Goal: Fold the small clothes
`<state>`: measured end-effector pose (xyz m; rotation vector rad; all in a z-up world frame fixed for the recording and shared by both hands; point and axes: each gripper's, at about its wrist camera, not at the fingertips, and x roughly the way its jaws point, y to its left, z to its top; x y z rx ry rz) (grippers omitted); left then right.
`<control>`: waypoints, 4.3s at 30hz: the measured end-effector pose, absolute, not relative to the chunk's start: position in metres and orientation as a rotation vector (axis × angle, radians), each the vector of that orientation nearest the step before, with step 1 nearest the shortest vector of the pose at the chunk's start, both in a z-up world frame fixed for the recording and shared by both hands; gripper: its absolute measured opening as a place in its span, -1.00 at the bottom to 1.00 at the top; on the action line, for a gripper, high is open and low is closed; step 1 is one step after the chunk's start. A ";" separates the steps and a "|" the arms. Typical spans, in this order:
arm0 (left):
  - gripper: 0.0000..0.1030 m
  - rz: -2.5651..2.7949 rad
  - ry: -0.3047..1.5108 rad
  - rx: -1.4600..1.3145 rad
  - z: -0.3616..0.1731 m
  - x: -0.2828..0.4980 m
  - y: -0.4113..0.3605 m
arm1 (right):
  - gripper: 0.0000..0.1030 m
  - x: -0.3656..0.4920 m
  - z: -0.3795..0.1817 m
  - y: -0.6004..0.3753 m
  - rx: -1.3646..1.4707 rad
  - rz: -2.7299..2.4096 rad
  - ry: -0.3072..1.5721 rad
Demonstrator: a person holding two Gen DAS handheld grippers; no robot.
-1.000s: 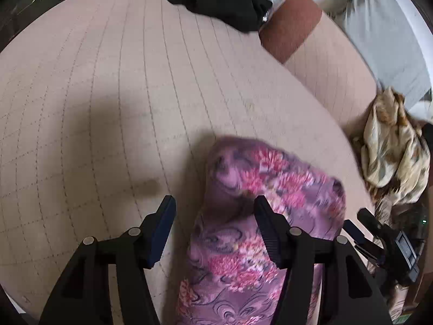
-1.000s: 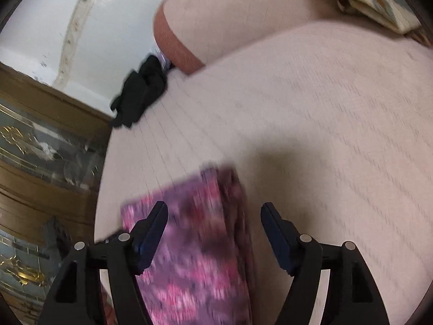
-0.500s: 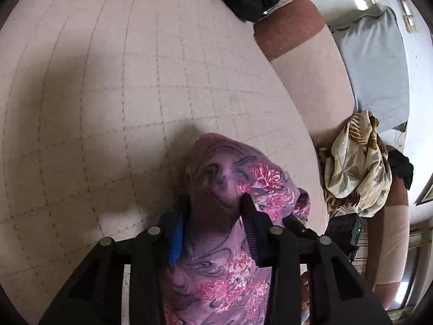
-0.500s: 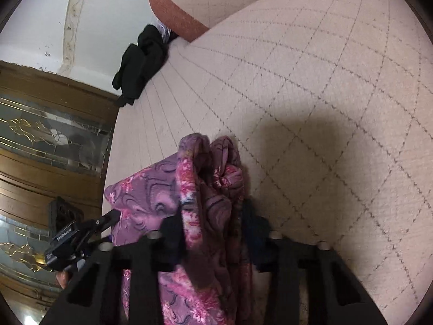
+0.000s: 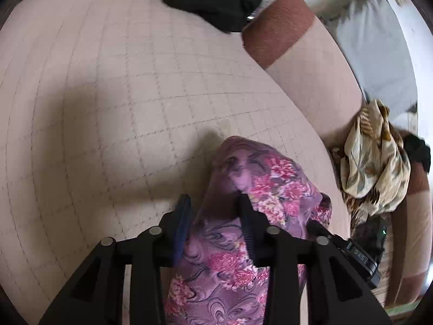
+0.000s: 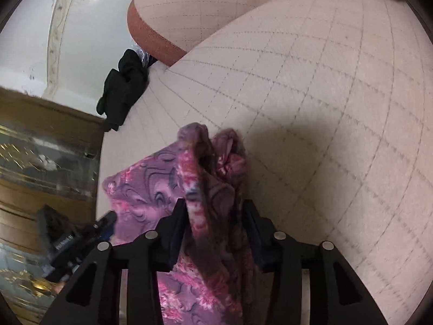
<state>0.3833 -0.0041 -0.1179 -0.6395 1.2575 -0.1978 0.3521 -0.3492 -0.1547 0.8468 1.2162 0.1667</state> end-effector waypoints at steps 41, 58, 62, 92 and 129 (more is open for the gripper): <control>-0.51 -0.160 1.276 -0.412 -0.104 0.178 0.010 | -0.68 0.137 -0.136 -0.320 0.832 0.152 1.311; 0.61 0.000 1.099 0.108 -0.062 0.087 -0.032 | 0.45 0.051 -0.095 -0.282 0.646 -0.035 1.309; 0.68 0.028 1.017 0.165 -0.039 0.056 -0.035 | 0.45 0.025 -0.083 -0.271 0.578 -0.083 1.302; 0.78 0.028 0.865 0.076 0.125 -0.046 -0.024 | 0.60 -0.072 0.146 -0.213 0.349 -0.058 0.913; 0.81 -0.010 0.749 0.057 0.186 -0.076 -0.025 | 0.66 -0.089 0.211 -0.202 0.221 -0.077 0.806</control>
